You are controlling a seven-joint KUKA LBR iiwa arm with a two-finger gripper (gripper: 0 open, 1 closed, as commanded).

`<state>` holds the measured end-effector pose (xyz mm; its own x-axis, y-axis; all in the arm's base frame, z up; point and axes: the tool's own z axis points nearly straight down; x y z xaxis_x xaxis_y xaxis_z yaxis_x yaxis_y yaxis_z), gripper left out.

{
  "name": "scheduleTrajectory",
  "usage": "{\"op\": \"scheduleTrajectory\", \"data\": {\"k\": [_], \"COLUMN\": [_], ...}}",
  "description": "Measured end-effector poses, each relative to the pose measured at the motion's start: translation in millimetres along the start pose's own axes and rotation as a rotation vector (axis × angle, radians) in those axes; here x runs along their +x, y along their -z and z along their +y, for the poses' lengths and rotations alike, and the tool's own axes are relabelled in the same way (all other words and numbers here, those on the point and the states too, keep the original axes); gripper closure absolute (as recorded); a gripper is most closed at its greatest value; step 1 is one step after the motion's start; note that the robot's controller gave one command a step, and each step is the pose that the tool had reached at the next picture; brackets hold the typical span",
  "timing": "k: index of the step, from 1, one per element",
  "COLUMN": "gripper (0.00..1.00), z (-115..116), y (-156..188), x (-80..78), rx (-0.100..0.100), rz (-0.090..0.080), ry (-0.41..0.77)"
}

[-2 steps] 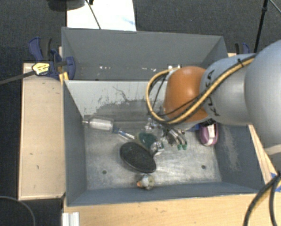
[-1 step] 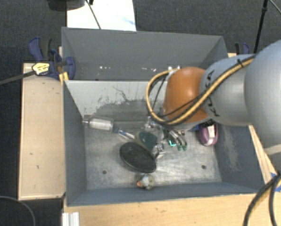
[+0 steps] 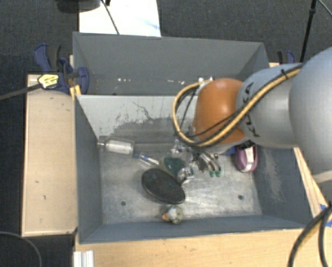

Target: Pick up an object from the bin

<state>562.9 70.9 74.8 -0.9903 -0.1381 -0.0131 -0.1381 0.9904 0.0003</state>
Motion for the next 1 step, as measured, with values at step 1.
{"op": "scheduleTrajectory", "data": {"k": [1], "gripper": [1.0], "z": [-24.4], "y": [185.0], "x": [17.8], "rx": [0.001], "rz": [0.004], "ry": [0.235]}}
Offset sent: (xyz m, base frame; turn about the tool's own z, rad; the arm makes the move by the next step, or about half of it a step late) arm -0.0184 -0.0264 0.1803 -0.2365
